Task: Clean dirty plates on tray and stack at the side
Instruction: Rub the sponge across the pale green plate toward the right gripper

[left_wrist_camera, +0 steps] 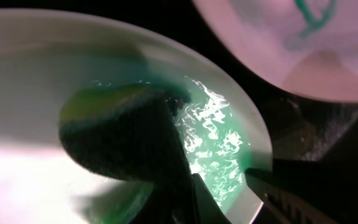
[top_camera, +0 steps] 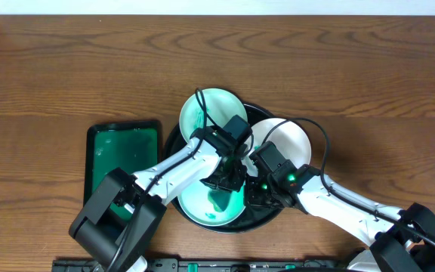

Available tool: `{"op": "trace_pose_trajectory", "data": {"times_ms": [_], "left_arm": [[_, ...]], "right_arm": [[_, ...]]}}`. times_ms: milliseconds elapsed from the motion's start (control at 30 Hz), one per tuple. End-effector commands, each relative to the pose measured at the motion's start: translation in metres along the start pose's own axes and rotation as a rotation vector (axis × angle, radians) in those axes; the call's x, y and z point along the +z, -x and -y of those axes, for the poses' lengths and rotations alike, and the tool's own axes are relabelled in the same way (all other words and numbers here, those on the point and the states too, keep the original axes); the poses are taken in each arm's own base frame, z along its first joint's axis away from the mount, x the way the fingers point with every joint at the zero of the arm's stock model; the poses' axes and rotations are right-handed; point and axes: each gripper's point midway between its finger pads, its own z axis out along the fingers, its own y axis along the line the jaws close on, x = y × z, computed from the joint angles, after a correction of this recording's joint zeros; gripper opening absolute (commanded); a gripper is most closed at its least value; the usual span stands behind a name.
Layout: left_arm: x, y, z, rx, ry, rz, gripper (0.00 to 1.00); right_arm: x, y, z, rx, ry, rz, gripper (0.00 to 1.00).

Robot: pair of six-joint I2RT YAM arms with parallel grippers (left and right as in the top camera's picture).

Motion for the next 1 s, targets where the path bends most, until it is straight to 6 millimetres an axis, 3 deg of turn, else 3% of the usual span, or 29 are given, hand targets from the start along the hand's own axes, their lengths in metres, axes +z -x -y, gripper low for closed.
{"op": "trace_pose_trajectory", "data": {"times_ms": [0,133,400,567,833,967], "left_arm": [[0.012,-0.016,0.047,0.047,-0.251,-0.096,0.07],[0.013,-0.011,0.04,-0.016,-0.204,-0.078,0.07],[0.013,-0.019,-0.031,-0.207,0.191,-0.049,0.07],[-0.001,-0.028,-0.073,-0.266,0.437,-0.023,0.07],[-0.029,-0.032,-0.117,-0.35,0.721,0.06,0.07],[-0.04,-0.027,-0.128,-0.371,0.803,0.122,0.07]], "right_arm": [[0.011,-0.016,0.021,-0.015,-0.067,-0.047,0.01],[0.011,-0.016,0.021,-0.015,-0.067,-0.047,0.01],[0.011,-0.017,0.021,-0.014,-0.069,-0.049,0.01],[0.011,-0.017,0.021,-0.014,-0.069,-0.049,0.01],[0.011,-0.017,0.021,-0.014,-0.07,-0.049,0.01],[0.011,-0.017,0.021,-0.014,-0.07,-0.049,0.01]]}}
